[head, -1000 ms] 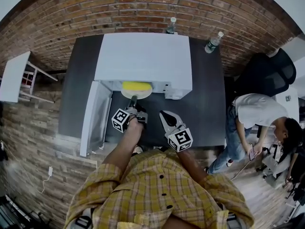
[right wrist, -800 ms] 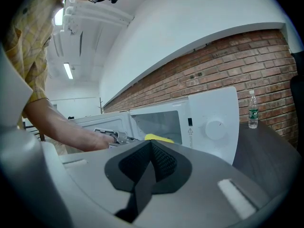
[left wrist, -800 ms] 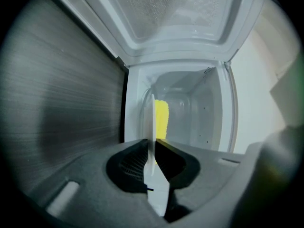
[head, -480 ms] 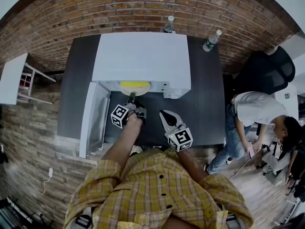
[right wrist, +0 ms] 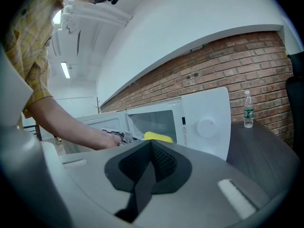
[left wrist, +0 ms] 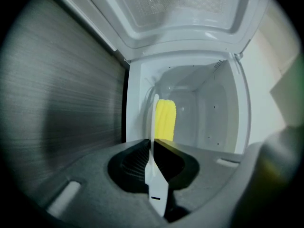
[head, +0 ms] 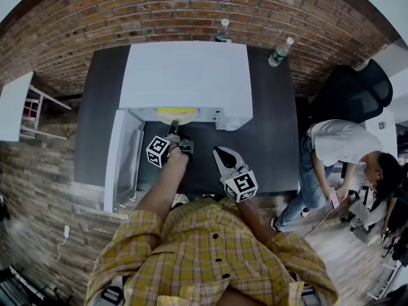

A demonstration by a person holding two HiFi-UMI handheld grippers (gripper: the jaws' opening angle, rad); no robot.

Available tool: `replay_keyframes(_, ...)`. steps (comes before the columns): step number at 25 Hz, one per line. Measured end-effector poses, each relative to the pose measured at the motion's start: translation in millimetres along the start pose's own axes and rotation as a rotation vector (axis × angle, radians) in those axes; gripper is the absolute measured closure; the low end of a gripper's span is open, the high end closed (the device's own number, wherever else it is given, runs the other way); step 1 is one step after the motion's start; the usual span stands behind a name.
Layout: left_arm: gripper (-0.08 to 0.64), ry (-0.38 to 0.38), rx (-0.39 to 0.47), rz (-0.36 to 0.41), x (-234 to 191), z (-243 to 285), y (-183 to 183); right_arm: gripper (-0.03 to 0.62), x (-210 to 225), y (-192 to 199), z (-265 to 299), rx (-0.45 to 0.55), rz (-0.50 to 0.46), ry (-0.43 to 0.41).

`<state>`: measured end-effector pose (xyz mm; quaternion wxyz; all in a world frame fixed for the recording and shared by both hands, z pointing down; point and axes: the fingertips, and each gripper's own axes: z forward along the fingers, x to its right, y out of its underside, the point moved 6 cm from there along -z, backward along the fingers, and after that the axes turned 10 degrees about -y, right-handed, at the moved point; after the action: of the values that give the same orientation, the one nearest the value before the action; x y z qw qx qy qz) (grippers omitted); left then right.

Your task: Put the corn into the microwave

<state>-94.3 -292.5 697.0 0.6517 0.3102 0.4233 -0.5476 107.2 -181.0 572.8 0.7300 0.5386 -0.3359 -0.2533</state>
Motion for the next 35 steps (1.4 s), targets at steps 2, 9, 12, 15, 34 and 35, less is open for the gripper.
replay_keyframes(2, 0.534, -0.009, 0.0, 0.003, 0.9, 2.8, -0.6, 0.594, 0.9, -0.1, -0.8, 0.001, 0.002, 0.004)
replay_keyframes(9, 0.535, -0.046, -0.006, 0.021, 4.3, 10.0, -1.4, 0.594, 4.2, 0.8, -3.1, 0.0, 0.01, 0.009)
replay_keyframes(12, 0.504, -0.106, -0.029, 0.035, 4.6, 11.1, -0.7, 0.594, 6.0, 1.8, -3.2, -0.003, 0.018, 0.009)
replay_keyframes(15, 0.448, -0.136, -0.042, 0.02, 0.8, 12.1, 0.4, 0.594, 6.8, 2.4, -3.6, -0.004, 0.022, 0.01)
replay_keyframes(34, 0.439, -0.074, -0.106, 0.027, 1.3, -0.8, 5.9, 0.594, -0.1, 0.8, -8.1, 0.008, 0.01, 0.016)
replay_keyframes(35, 0.439, -0.069, -0.11, 0.03, 1.8, -2.7, 6.7, 0.594, -0.7, 0.7, -8.7, 0.011, 0.009, 0.017)
